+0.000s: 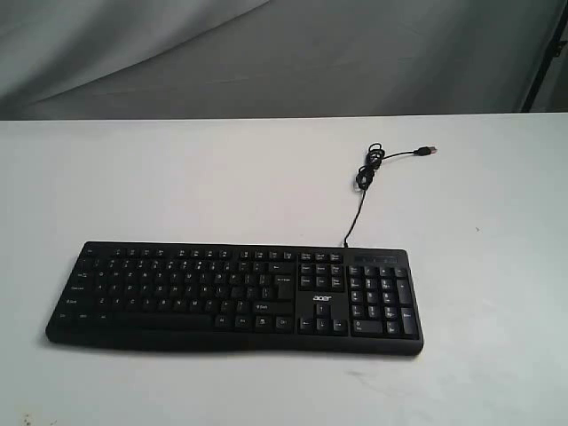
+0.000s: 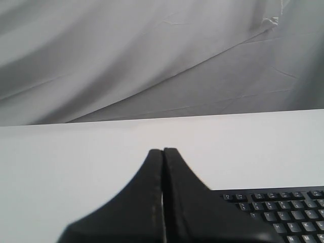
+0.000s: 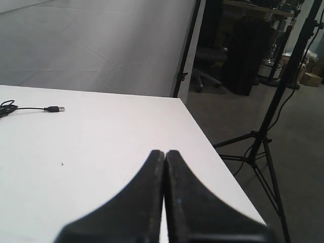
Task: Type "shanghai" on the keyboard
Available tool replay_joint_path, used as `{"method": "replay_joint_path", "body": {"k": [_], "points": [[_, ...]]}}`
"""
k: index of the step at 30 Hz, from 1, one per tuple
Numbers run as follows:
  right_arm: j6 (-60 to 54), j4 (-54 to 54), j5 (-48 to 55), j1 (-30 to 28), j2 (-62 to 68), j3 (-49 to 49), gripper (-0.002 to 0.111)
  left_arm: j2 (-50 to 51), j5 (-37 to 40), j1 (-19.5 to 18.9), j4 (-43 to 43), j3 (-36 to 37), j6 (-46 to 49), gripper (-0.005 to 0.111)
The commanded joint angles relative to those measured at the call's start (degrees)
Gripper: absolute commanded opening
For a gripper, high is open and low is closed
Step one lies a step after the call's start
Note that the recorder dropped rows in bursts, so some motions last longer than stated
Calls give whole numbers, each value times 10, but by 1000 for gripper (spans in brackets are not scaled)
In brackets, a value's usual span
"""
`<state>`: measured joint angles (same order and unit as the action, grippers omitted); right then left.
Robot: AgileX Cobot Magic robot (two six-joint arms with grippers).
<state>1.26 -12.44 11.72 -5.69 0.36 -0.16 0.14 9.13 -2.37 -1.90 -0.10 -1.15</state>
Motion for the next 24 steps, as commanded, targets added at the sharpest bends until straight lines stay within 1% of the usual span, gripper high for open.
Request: {"method": "replay_joint_path", "body": {"k": [1, 17, 19, 20, 22, 24], "points": [[-4, -5, -9, -5, -4, 2, 0, -1, -3, 4, 1, 1, -2, 0], [-16, -27, -13, -5, -4, 2, 0, -1, -3, 4, 1, 1, -2, 0], [-40, -88, -72, -5, -4, 2, 0, -1, -3, 4, 1, 1, -2, 0], [-40, -96, -146, -5, -4, 2, 0, -1, -3, 4, 1, 1, -2, 0], [-40, -95, -219, -5, -4, 2, 0, -1, -3, 4, 1, 1, -2, 0], [-40, -95, -242, -5, -4, 2, 0, -1, -3, 4, 1, 1, -2, 0]]}}
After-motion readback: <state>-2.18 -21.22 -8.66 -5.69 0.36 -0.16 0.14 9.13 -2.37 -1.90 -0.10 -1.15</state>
